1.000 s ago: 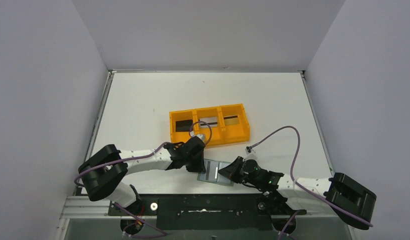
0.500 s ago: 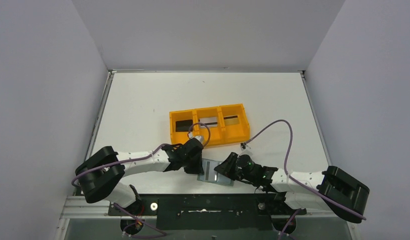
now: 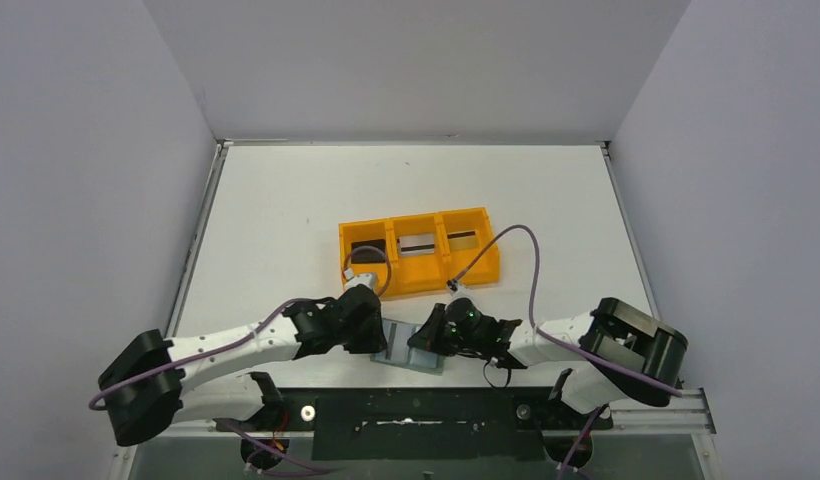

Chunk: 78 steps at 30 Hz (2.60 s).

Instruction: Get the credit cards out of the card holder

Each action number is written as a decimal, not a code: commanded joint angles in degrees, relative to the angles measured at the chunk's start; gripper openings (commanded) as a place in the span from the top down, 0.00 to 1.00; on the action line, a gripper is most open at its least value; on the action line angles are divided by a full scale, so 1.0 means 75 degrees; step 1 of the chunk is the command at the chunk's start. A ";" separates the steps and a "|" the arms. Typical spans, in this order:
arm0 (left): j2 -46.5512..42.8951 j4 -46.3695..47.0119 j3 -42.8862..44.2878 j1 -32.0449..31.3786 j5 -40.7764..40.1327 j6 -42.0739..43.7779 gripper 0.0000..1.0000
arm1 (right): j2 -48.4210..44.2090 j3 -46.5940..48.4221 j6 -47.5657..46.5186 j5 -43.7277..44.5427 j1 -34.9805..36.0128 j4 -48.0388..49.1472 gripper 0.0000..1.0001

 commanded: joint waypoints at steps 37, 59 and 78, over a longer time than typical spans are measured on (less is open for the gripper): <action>0.0700 0.1235 -0.0030 0.1128 0.1550 0.1372 0.53 | 0.0297 0.0874 0.0591 0.0999 0.0380 -0.0899 0.72; 0.0840 0.1038 -0.0393 0.0998 0.0991 0.0831 1.00 | -0.0204 -0.0027 0.0759 0.0407 0.0212 0.0688 1.00; 0.0603 0.1055 -0.0634 0.1012 0.0657 0.0348 1.00 | -0.1532 -0.1094 0.1118 0.0409 0.0017 0.0022 1.00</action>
